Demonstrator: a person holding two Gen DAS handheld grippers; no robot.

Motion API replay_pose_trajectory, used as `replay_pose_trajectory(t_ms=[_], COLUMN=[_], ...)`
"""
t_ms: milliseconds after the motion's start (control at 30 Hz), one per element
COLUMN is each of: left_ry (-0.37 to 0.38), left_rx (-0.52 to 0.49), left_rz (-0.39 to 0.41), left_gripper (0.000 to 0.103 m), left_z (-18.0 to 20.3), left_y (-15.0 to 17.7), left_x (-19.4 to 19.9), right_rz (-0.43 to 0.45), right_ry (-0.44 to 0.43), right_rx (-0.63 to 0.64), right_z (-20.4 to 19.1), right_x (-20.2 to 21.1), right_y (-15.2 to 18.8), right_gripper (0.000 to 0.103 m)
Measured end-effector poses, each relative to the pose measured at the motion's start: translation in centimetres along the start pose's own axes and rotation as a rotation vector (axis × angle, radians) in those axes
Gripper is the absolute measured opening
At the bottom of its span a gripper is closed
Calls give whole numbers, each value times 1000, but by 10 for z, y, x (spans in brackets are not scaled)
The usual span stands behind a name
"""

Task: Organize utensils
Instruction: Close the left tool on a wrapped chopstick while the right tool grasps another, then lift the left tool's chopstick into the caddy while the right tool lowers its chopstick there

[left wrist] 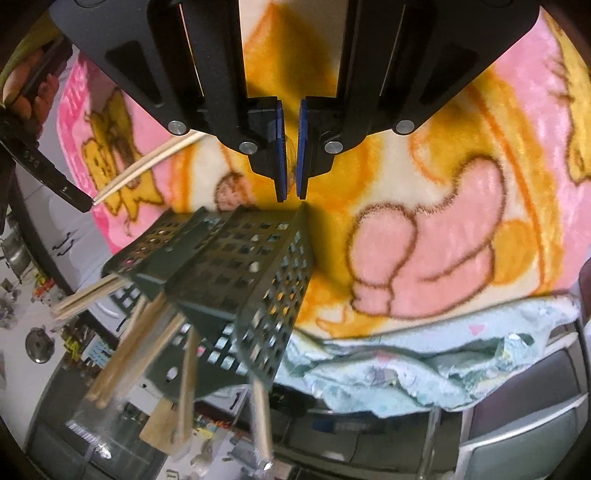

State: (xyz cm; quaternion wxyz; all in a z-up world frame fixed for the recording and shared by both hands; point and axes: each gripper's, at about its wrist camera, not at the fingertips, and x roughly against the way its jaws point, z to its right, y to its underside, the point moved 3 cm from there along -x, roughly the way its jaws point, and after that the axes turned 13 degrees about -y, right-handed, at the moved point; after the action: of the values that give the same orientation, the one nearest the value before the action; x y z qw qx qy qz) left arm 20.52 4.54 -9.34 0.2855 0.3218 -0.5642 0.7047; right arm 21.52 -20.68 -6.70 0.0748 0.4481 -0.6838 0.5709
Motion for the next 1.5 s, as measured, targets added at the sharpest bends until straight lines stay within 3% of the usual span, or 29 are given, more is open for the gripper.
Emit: replay_pose_trajectory(t_ms=[600, 1000, 1500], left_ry=[104, 158, 156], left_rx=[-5, -48, -67], left_rz=[158, 265, 418], left_gripper=[3, 3, 3], left_z=[11, 31, 33], left_y=[-25, -44, -88], left_x=[83, 134, 186], right_rz=[137, 205, 309], right_ry=[-117, -144, -161], right_rx=[234, 282, 360], right_z=[-83, -102, -123], right_x=[59, 88, 120], right_y=[-40, -54, -88], right_gripper=[2, 2, 2])
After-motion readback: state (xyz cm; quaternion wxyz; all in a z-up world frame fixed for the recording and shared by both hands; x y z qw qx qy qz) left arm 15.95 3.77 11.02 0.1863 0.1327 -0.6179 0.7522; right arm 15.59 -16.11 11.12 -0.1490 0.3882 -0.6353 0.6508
